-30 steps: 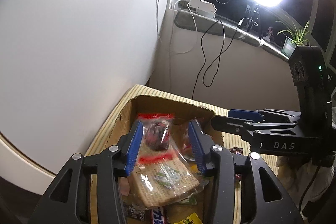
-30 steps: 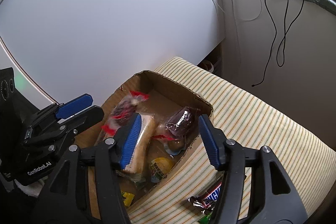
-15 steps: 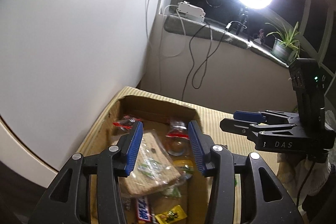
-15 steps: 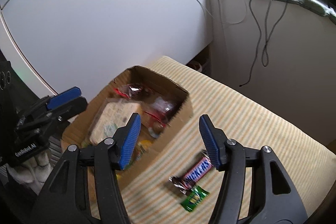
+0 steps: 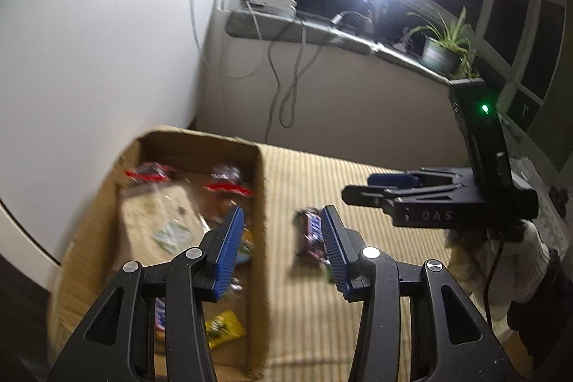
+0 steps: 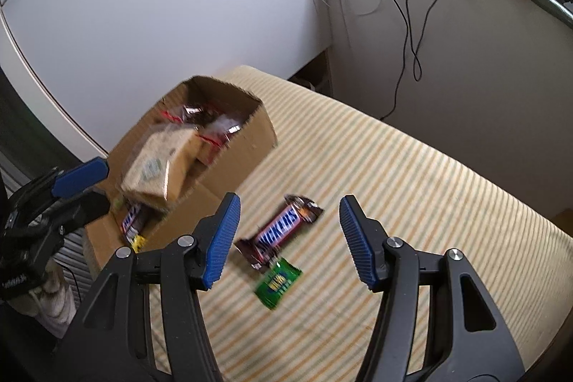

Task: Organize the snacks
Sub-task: 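Move the left tool to the Snickers bar while the right tool reaches the green candy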

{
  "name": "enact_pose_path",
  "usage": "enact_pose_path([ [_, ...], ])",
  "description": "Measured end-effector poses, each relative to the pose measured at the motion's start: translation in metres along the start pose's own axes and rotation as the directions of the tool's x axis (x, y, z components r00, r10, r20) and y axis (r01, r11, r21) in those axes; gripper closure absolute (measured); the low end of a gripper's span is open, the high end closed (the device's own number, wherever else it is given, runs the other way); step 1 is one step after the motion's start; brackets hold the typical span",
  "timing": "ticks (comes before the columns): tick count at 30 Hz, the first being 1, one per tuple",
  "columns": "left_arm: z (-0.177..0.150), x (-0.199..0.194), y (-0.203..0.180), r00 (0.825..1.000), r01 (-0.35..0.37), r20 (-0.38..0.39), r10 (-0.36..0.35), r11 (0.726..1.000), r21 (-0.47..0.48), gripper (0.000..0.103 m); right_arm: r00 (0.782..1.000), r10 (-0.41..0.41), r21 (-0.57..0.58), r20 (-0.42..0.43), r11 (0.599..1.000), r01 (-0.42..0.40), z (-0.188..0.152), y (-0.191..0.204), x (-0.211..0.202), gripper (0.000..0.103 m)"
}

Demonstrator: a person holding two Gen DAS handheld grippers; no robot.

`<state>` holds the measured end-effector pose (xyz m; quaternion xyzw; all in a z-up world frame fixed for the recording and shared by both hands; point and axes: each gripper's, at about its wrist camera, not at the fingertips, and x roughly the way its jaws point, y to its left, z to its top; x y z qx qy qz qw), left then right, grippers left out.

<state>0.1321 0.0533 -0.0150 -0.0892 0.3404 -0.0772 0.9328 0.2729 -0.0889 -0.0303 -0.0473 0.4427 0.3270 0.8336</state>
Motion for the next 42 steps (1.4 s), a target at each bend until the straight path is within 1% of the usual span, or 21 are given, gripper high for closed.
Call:
enact_pose_path([
  [9,-0.018,0.003,-0.02,0.999,0.028,-0.04,-0.027,0.999,0.036,0.059,0.998,-0.034,-0.034,-0.047,0.999,0.032,-0.038,-0.005,0.005,0.043],
  [13,-0.026,0.0,-0.028,0.999,0.017,-0.044,-0.014,0.998,0.059,0.059,0.996,-0.066,-0.078,-0.06,0.995,0.061,-0.051,0.003,0.011,0.043],
  [16,-0.03,-0.002,-0.034,0.999,0.012,-0.045,-0.009,0.997,0.072,0.059,0.995,-0.075,-0.096,-0.063,0.993,0.068,-0.057,0.007,0.014,0.043],
  [19,-0.032,-0.003,-0.037,0.999,0.007,-0.045,-0.003,0.996,0.083,0.059,0.995,-0.076,-0.095,-0.061,0.993,0.07,-0.059,0.009,0.016,0.043],
  [26,-0.035,-0.003,-0.036,0.999,0.004,-0.047,0.0,0.997,0.079,0.059,0.994,-0.087,-0.089,-0.059,0.993,0.081,-0.065,0.009,0.019,0.043],
  [37,-0.041,-0.013,-0.023,0.999,0.006,-0.043,-0.004,0.999,0.035,0.059,0.993,-0.104,-0.108,-0.056,0.989,0.098,-0.067,0.017,0.026,0.045],
  [42,-0.041,-0.011,-0.017,0.999,0.002,-0.048,-0.001,1.0,0.018,0.059,0.992,-0.113,-0.118,-0.059,0.987,0.105,-0.065,0.023,0.031,0.045],
])
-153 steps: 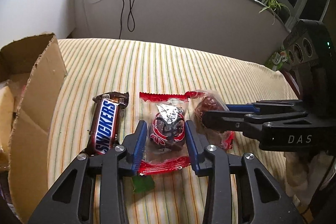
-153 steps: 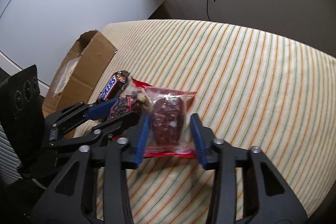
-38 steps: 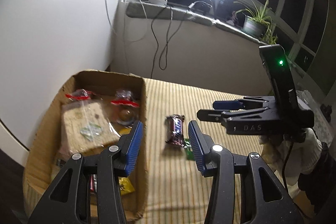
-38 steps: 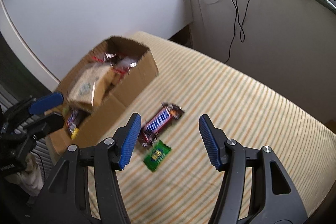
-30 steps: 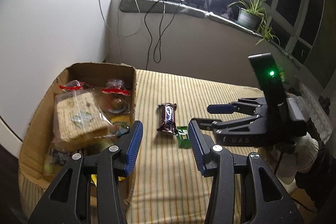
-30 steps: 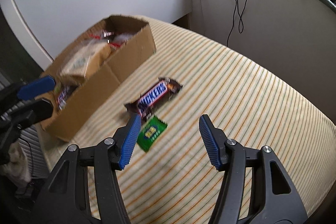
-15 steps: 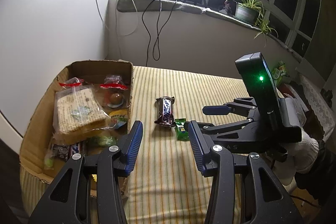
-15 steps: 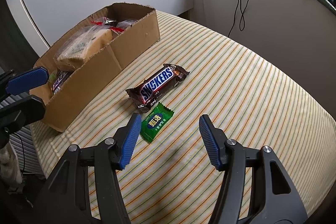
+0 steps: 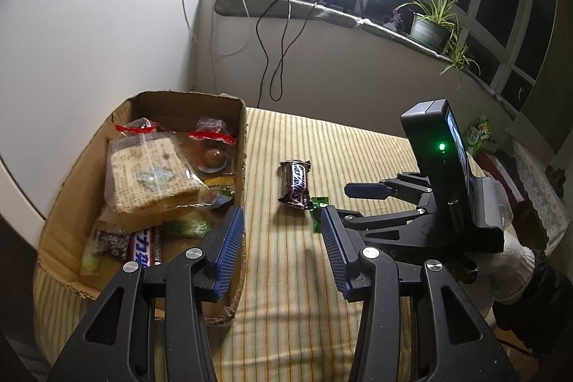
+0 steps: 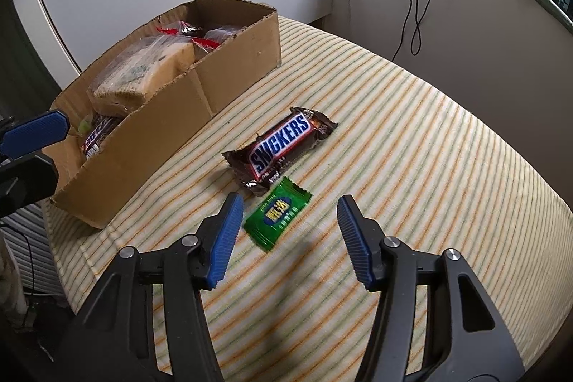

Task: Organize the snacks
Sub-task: 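Move the left tool to the Snickers bar while the right tool reaches the green candy, then close the left tool on the Snickers bar while the right tool grips the green candy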

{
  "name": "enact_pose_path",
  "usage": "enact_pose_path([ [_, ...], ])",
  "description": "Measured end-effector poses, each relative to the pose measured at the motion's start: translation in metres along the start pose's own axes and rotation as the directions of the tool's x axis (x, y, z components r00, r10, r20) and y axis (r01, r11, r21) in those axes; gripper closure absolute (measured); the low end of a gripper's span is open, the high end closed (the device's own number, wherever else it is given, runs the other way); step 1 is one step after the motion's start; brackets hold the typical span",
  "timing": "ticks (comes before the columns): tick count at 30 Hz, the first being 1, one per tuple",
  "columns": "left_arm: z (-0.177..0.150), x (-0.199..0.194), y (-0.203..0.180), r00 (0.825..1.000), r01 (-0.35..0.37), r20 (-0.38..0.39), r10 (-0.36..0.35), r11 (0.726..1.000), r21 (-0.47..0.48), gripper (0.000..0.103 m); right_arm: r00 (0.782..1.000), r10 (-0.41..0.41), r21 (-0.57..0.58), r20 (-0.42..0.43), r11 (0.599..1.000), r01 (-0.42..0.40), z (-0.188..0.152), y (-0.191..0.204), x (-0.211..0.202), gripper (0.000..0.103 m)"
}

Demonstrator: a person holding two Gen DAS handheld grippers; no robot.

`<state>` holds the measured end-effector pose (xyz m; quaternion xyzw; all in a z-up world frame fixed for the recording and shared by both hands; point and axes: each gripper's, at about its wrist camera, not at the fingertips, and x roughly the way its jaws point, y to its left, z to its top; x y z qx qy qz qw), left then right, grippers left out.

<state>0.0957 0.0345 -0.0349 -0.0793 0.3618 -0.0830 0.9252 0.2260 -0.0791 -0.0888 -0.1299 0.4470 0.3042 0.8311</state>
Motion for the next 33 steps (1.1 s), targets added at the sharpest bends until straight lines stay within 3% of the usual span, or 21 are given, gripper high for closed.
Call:
enact_pose_path([
  [3,0.001,0.003,0.001,1.0,0.003,-0.002,-0.003,1.0,-0.003,0.059,1.0,-0.015,-0.027,-0.008,1.0,0.014,0.002,0.008,0.006,0.048],
  [5,0.003,0.005,0.001,1.0,0.002,-0.004,-0.002,1.0,0.0,0.059,0.998,-0.052,-0.058,-0.024,0.997,0.051,0.003,0.013,0.012,0.06],
  [7,0.004,0.008,0.0,1.0,0.003,-0.009,-0.002,1.0,0.003,0.059,0.996,-0.082,-0.083,-0.043,0.993,0.078,0.002,0.015,0.019,0.065],
  [23,0.015,0.061,-0.039,0.994,0.042,-0.099,-0.039,0.999,0.033,0.059,0.996,-0.075,-0.043,-0.046,0.996,0.073,-0.013,-0.04,0.009,0.067],
  [33,0.028,0.117,-0.055,0.985,-0.092,-0.136,0.105,0.991,0.097,0.059,0.996,-0.078,0.002,-0.036,0.997,0.078,-0.03,-0.083,-0.005,0.067],
])
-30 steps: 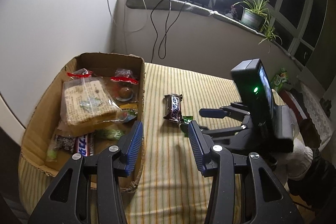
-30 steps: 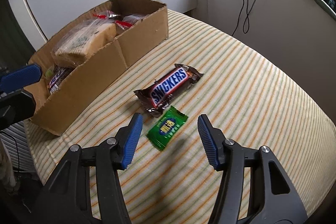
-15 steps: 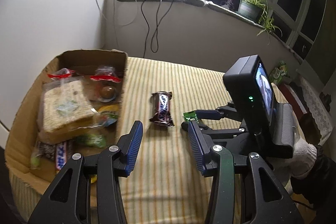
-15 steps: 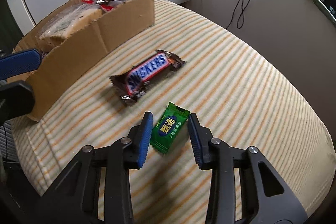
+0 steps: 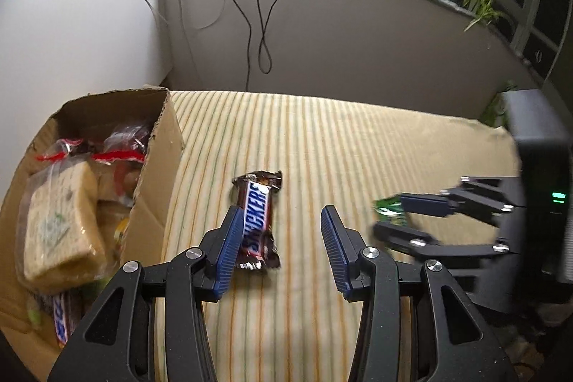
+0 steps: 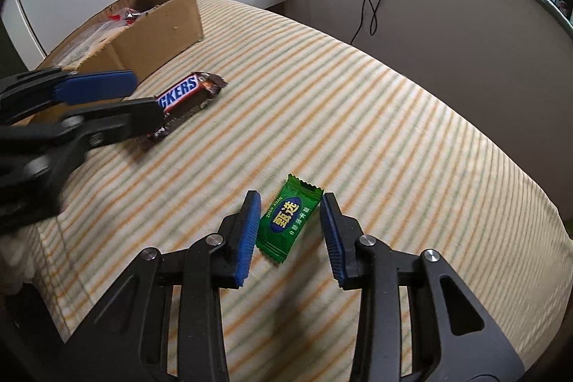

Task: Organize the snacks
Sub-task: 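Close the left tool on the Snickers bar while the right tool grips the green candy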

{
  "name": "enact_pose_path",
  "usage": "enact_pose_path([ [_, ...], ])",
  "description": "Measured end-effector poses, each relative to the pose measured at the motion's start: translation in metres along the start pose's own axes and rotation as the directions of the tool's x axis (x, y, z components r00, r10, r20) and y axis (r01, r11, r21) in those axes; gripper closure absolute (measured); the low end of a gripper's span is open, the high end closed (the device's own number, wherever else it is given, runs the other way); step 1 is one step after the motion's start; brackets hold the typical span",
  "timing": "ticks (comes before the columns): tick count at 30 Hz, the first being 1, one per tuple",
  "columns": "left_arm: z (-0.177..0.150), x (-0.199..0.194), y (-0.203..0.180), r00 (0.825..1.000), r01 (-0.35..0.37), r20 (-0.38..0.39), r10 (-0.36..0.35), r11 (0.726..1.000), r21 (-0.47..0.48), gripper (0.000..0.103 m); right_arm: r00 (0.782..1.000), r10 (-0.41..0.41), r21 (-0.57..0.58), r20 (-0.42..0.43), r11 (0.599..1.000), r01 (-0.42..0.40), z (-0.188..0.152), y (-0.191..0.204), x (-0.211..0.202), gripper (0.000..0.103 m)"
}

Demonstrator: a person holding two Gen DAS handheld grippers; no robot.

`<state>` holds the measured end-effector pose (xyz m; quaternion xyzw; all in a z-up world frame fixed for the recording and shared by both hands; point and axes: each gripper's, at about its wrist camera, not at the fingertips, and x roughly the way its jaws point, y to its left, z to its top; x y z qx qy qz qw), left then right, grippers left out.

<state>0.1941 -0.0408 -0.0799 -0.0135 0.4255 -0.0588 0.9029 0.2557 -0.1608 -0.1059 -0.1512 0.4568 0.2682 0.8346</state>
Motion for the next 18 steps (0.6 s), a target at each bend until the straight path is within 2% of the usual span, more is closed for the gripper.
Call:
enact_pose_path([
  [6,0.0,0.021,0.005,0.998,-0.056,-0.042,0.056,0.998,0.012,0.059,1.0,0.004,0.0,0.008,1.0,-0.004,-0.002,-0.002,-0.003,0.067],
  [9,-0.001,0.029,0.01,0.997,-0.042,-0.064,0.041,0.999,-0.002,0.059,1.0,0.006,-0.001,0.014,1.0,-0.006,-0.002,0.0,-0.001,0.066],
  [11,-0.005,0.036,0.015,0.996,-0.022,-0.089,0.02,0.999,-0.023,0.061,1.0,0.013,0.017,0.014,1.0,-0.014,-0.003,-0.001,-0.003,0.054],
  [13,-0.007,0.036,0.014,0.997,-0.027,-0.076,0.026,1.0,-0.011,0.065,1.0,0.013,0.038,0.016,0.999,-0.014,-0.004,-0.001,-0.004,0.048],
  [14,-0.008,0.036,0.014,0.997,-0.023,-0.074,0.023,1.0,-0.009,0.07,1.0,0.002,0.043,0.016,0.999,-0.003,-0.005,-0.001,-0.005,0.048],
  [18,-0.009,0.035,0.016,0.998,-0.01,-0.069,0.009,1.0,-0.015,0.072,1.0,-0.004,0.05,0.004,0.999,0.004,-0.009,0.0,-0.008,0.048],
])
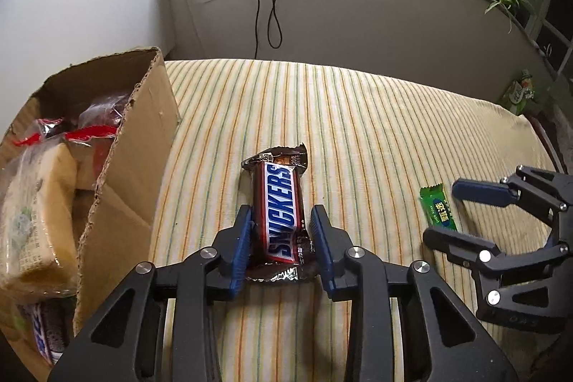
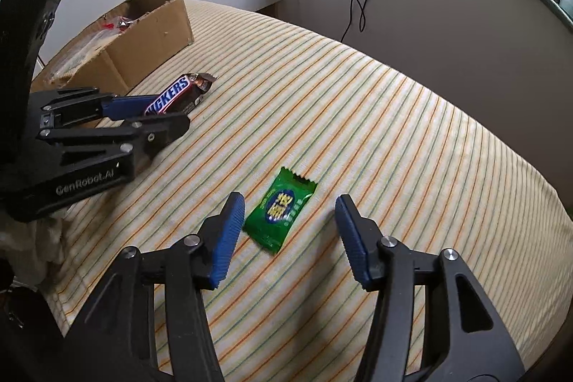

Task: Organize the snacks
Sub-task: 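Close the left tool on the Snickers bar while the right tool grips the green candy, then carry the Snickers bar and green candy into the box and open both tools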

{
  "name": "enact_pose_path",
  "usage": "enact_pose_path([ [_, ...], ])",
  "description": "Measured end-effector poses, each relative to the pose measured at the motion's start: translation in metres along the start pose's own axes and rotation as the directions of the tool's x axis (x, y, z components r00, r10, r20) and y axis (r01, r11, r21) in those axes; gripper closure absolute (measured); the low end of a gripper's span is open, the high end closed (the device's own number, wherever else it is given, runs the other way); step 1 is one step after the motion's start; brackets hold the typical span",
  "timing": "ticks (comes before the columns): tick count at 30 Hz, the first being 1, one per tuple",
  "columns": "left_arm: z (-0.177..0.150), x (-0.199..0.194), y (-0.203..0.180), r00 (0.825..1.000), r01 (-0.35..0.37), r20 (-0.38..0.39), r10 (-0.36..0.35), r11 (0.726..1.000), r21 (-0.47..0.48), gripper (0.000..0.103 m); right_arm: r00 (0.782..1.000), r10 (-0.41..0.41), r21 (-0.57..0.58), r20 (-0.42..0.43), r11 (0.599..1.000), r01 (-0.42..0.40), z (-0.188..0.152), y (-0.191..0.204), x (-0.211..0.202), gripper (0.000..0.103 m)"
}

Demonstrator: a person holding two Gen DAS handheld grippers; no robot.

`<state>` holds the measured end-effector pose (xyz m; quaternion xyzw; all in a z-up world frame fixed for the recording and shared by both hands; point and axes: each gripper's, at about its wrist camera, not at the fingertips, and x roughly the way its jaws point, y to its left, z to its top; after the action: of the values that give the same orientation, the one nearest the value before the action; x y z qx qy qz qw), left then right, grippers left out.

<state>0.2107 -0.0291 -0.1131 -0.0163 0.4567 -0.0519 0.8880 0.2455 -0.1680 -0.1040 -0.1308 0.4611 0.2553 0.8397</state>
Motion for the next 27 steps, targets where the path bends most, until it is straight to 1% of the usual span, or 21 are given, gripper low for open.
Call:
enact_pose_path([
  [1,-0.001,-0.001,0.0,1.0,0.001,0.002,-0.001,1.0,0.001,0.072,1.0,0.0,-0.005,-0.004,1.0,0.0,0.0,0.001,0.0,0.048],
  [3,-0.002,-0.002,-0.001,1.0,0.007,0.004,-0.007,1.0,-0.001,0.073,1.0,-0.024,-0.023,-0.012,0.999,0.024,-0.001,0.006,0.001,0.051],
  [5,0.0,-0.003,-0.003,1.0,0.014,0.005,-0.014,1.0,-0.002,0.074,1.0,-0.025,-0.034,-0.01,0.999,0.025,-0.001,0.01,0.001,0.069],
  [7,-0.003,-0.006,-0.003,1.0,0.022,0.005,-0.022,1.0,-0.003,0.075,0.999,-0.031,-0.033,-0.01,0.999,0.03,0.0,0.011,0.001,0.077],
  [9,-0.005,-0.008,-0.004,1.0,0.028,0.006,-0.028,1.0,-0.002,0.076,0.999,-0.033,-0.032,-0.011,0.999,0.033,0.001,0.012,0.002,0.077],
  [17,-0.014,-0.025,-0.008,0.997,0.073,0.028,-0.073,0.997,-0.011,0.076,1.0,-0.025,0.004,-0.002,1.0,0.025,-0.003,0.008,-0.004,0.077],
  [22,-0.019,-0.049,-0.009,0.993,0.096,0.068,-0.096,0.995,-0.003,0.076,1.0,-0.022,0.031,0.019,0.999,0.022,-0.005,0.009,-0.016,0.077],
  [27,-0.021,-0.072,0.001,0.987,0.111,0.121,-0.109,0.994,-0.015,0.076,0.998,-0.012,0.036,0.058,0.999,0.009,-0.002,0.018,-0.036,0.077],
])
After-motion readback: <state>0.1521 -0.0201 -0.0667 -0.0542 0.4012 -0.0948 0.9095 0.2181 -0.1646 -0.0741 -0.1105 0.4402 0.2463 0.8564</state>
